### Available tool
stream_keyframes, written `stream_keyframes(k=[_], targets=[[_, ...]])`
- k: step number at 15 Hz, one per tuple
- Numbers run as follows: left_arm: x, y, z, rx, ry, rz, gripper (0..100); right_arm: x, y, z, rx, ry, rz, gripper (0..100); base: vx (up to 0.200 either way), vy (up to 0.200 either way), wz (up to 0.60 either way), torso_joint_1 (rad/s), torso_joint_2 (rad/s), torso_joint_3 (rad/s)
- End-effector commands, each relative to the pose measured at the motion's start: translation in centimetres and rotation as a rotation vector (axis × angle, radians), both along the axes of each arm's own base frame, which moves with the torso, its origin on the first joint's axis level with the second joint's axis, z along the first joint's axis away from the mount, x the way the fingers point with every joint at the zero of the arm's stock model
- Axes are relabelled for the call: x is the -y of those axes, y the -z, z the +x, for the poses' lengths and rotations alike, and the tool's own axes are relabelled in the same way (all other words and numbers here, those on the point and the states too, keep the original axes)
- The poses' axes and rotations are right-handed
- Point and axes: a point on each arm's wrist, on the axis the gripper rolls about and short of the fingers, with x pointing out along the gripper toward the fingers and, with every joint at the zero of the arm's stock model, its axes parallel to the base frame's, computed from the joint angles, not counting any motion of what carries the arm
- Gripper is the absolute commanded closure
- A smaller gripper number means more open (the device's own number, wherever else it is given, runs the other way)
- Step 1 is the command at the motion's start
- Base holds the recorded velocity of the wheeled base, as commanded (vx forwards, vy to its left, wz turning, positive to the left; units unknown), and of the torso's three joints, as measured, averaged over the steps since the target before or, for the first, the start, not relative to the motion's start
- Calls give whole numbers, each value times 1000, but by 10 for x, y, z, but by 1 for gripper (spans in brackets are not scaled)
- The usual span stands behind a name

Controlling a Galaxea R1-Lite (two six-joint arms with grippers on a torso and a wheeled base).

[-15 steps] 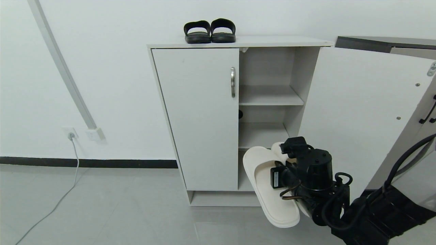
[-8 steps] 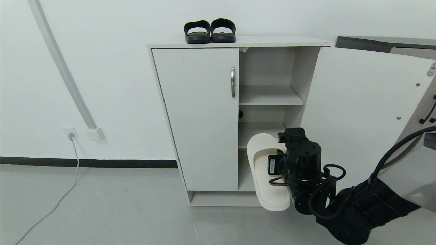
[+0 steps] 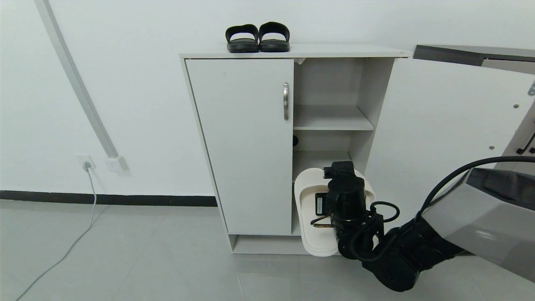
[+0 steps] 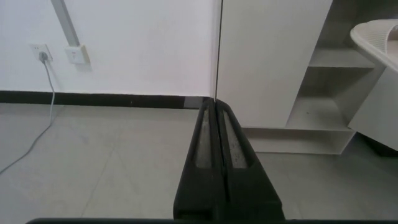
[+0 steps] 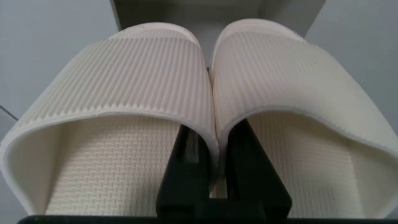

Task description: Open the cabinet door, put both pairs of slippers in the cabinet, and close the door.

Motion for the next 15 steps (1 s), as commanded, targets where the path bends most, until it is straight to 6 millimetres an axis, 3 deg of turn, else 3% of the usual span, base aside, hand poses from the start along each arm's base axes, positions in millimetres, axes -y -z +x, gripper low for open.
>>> stream_keyframes(k=[1,12,15], targets=[[0,0,0,-2,-1,0,100,0,5,1,-7,2,-7,100,0,0,0,0,0,0],[0,0,0,-2,4,4,100,-12,34,9,-59,-69,-33,100,0,0,0,0,0,0],[0,0,0,-2,7,4,100,-14,34,11,-54,-71,-29,100,0,0,0,0,0,0]])
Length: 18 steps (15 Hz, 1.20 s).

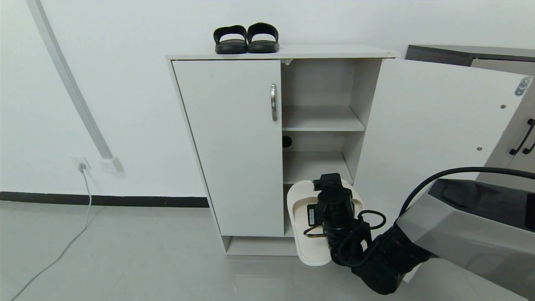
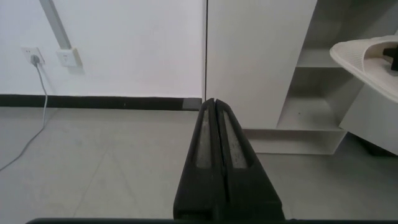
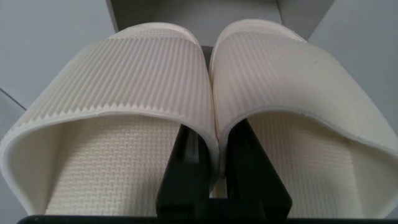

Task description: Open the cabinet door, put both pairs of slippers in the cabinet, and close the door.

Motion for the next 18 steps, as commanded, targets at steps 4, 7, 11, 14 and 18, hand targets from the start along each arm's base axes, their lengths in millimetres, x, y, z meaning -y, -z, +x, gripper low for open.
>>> stream_keyframes(k=[4,7,11,14,18], targets=[[1,0,0,-4,26,5,100,-1,4,5,1,7,2,100,0,0,0,0,0,0],[1,0,0,-2,26,3,100,-1,7,6,-6,7,-4,100,0,0,0,1,1,-149],[1,0,0,-2,26,-6,100,-1,7,6,-5,7,-3,100,0,0,0,4,1,-188],[1,0,0,-2,26,-6,100,-2,5,7,9,1,12,100,0,0,0,1,5,-201],[1,0,0,-2,26,-6,100,-5,3,13,35,-36,44,100,0,0,0,4,4,-194]])
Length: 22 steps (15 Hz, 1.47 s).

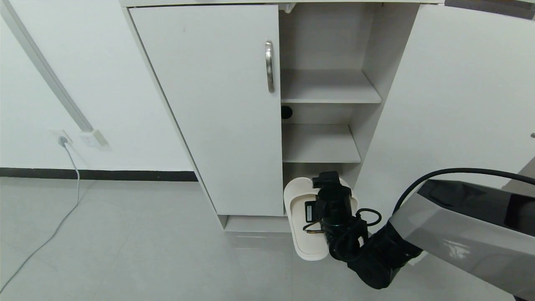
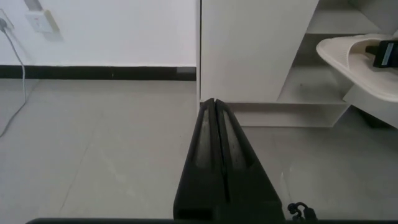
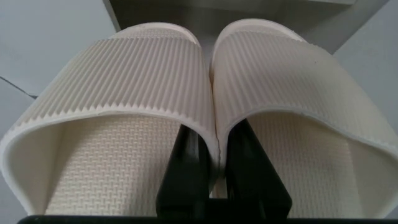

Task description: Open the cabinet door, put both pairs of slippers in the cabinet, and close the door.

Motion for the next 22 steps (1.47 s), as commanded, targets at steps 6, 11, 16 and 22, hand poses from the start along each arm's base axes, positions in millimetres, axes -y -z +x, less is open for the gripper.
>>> stream_keyframes(k=[6,11,16,22], targets=[[0,0,0,-2,-1,0,100,12,-28,3,224,26,-3,100,0,0,0,4,4,-144],[0,0,0,-2,-1,0,100,18,-36,7,245,44,7,100,0,0,0,0,0,0],[0,0,0,-1,-1,-6,100,19,-37,10,249,49,10,100,200,0,0,0,3,0],[0,0,0,-1,-1,-6,100,19,-35,11,244,49,5,100,200,0,0,1,2,2]])
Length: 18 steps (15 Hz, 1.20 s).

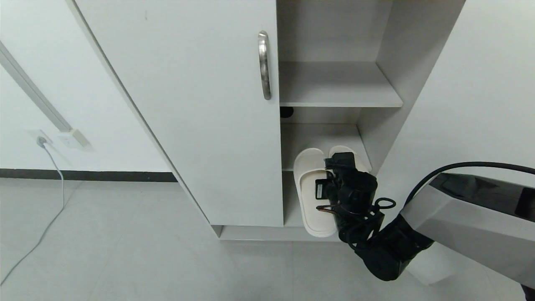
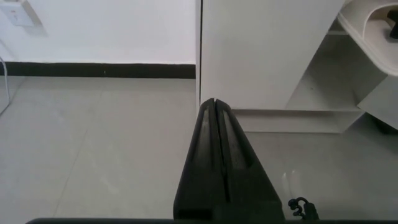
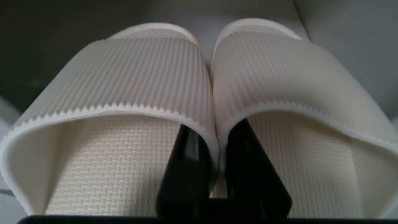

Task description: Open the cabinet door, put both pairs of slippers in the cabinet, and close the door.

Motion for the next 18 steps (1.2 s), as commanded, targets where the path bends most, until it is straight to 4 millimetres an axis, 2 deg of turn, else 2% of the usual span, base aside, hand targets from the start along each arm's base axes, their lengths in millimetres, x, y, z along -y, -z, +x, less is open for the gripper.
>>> stream_keyframes(k=[1,3,8,14,18], targets=[[0,0,0,-2,-1,0,100,-1,0,1,2,0,1,100,200,0,0,2,7,2],[0,0,0,-2,-2,0,100,0,3,4,-2,5,-2,100,200,0,0,2,5,2],[0,0,0,-2,-2,0,100,3,9,16,1,28,0,100,0,0,0,0,0,0],[0,0,0,-1,-2,-2,100,3,15,58,5,81,12,100,0,0,0,0,0,0],[0,0,0,-1,-2,-2,100,2,8,69,11,90,19,100,0,0,0,0,0,0]])
